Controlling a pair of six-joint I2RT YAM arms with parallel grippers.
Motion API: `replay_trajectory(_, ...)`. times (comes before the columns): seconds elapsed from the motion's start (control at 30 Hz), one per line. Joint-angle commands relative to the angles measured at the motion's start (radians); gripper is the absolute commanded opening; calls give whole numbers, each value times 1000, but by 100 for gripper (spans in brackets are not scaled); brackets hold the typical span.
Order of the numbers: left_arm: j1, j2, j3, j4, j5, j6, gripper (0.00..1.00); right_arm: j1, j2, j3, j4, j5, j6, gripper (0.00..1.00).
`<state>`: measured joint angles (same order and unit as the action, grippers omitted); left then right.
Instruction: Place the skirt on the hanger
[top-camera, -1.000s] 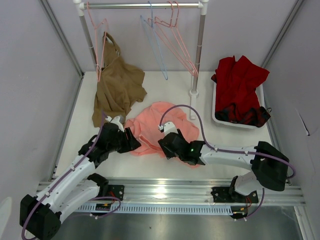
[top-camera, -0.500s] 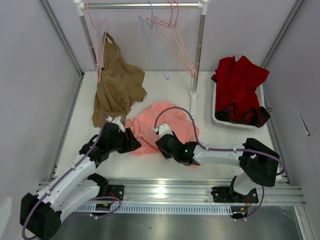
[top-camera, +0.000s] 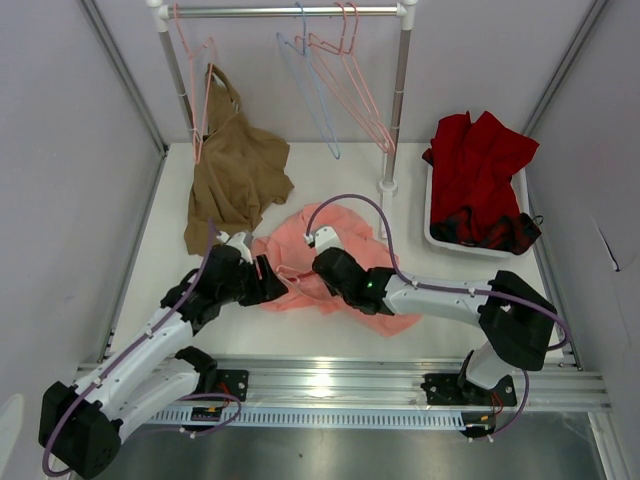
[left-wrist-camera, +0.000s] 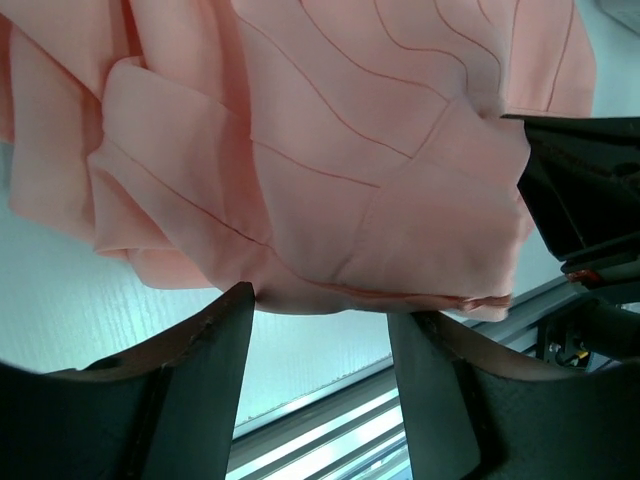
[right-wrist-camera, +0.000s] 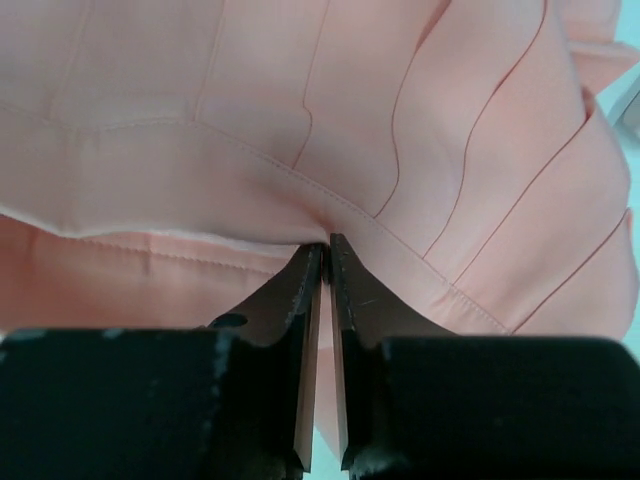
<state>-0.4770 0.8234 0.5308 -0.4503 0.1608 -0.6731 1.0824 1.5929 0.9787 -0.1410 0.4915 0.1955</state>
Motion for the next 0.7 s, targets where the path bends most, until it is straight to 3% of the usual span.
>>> replay_trajectory(0.0,-28,-29,-5,62,16,0,64,-18,-1,78,12,30,-28,10)
replay_trajectory(0.23,-51,-67,11,101,6,-11,70,-49,18,150,-12,7,-56,7)
replay_trajectory(0.67,-146,-67,112,107,-191,-60,75,-65,33,189,-29,-28,-77,4)
